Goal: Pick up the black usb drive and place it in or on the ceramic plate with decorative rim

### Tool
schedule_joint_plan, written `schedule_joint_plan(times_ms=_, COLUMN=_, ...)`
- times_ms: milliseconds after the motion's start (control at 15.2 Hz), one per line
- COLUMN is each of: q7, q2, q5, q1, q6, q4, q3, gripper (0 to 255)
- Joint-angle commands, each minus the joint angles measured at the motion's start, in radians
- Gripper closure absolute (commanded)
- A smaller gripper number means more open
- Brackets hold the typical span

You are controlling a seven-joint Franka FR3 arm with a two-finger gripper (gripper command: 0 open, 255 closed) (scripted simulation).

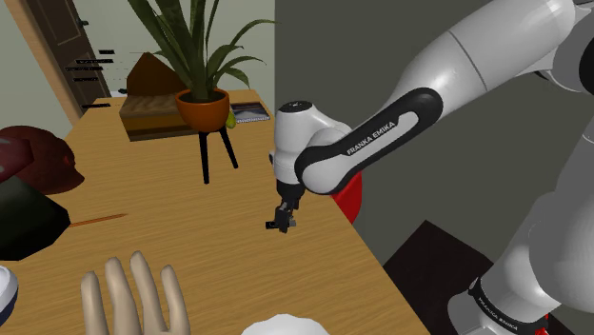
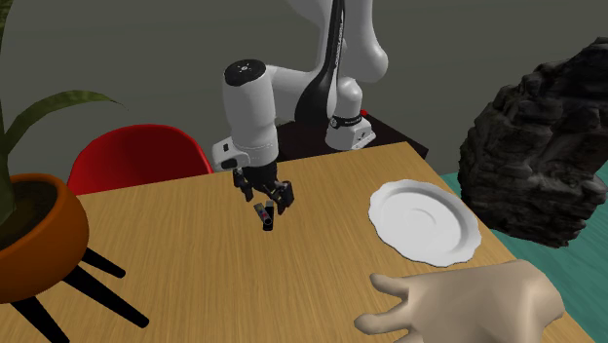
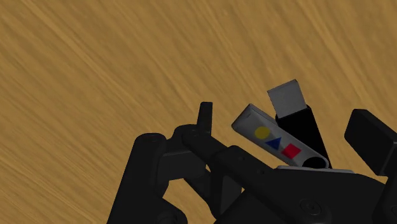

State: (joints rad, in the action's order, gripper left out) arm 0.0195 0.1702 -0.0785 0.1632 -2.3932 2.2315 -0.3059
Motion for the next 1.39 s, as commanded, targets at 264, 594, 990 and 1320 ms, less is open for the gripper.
schedule_joint_plan(times_ms=264, q7=0.003, q2=0.008, q5=-0.004, q1=0.001, q6=-0.009, q4=0.001, q3=0.001, gripper=0)
schedule_joint_plan(times_ms=594, q7=0.002, q2=0.009, q5=-0.004, q1=0.001, q6=-0.009, q4=0.0, q3=0.001, gripper=255)
schedule_joint_plan(times_ms=990, q7=0.003, q2=0.008, q5=-0.004, q1=0.001, q6=-0.009, q4=0.001, q3=0.001, gripper=255)
schedule_joint_plan(times_ms=1320, q7=-0.011, q2=-0.03, q5=0.015, q1=-0.003, q6=0.04, q4=-0.013, q3=-0.004, gripper=255)
